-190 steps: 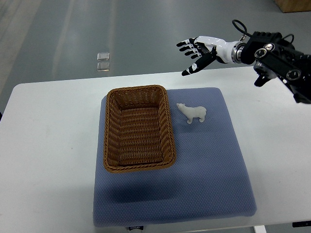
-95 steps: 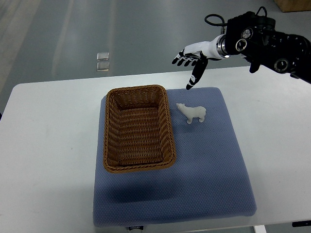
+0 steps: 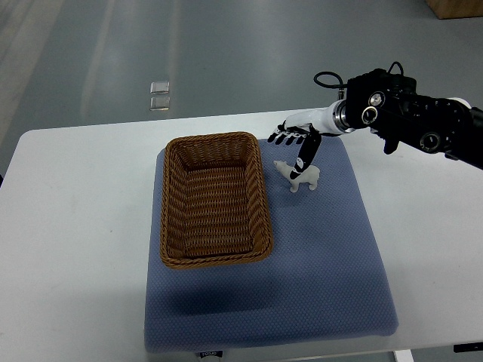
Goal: Place white bear in brown basket with right hand
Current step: 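Move the right hand over the white polar bear and lower it, then close the right hand fingers around the white polar bear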
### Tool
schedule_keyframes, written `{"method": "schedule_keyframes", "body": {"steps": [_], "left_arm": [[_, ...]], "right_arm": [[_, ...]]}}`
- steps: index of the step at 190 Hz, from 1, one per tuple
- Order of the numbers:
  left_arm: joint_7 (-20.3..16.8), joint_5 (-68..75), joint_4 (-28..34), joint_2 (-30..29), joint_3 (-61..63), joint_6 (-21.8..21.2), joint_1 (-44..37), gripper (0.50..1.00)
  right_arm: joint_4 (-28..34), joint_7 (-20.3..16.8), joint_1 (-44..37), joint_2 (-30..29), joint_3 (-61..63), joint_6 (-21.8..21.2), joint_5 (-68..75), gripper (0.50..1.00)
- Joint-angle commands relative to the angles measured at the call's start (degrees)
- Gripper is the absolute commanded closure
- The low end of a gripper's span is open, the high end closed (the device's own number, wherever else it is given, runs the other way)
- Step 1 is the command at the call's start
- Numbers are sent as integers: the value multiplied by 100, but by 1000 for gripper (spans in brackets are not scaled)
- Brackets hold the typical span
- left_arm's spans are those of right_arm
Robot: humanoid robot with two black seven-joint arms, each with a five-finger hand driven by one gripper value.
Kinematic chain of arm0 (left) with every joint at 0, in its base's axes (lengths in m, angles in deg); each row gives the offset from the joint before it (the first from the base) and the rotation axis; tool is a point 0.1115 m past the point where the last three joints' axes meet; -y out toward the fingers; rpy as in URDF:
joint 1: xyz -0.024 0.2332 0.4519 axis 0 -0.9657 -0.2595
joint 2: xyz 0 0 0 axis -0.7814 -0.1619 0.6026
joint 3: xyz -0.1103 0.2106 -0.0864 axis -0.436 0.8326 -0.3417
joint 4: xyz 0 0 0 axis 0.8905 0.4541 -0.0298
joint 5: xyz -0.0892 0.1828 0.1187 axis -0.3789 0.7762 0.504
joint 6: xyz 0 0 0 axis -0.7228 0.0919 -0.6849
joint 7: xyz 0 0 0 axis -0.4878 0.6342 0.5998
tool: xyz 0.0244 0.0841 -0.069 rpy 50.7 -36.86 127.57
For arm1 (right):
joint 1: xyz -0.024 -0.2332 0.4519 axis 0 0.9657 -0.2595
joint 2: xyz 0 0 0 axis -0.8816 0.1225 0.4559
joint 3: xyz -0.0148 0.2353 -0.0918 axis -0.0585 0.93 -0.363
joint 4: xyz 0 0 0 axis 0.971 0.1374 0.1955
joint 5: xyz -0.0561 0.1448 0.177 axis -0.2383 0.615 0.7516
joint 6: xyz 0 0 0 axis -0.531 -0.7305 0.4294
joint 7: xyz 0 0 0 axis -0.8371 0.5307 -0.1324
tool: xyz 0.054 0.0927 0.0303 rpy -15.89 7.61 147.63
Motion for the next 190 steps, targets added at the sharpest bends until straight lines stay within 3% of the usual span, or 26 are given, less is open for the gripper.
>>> {"method": "schedule_keyframes", "body": {"steps": [1,67,92,119,136,148,190], "left_arm": [[0,-1,0,0,4,-1,0,500],[0,-1,0,0,4,-1,0,500],[0,-1,0,0,4,8,0,500],[0,-1,0,0,4,-1,0,500],[0,-1,9,0,4,-1,0,500],[0,-1,0,0,-4,-1,0,500],[0,-1,9,0,13,-1,0,500]], "right_arm": [[0,12,67,1,-90,110,-16,583],[0,56,269,-8,-116,172,-341,617],[0,100,278,-17,-125,242,-350,693],[0,144,357,-17,-125,277,-535,820],[0,267,445,-17,-133,330,-745,961],[0,320,472,-17,-133,374,-789,985],[9,329,366,150,-98,330,-719,989]]}}
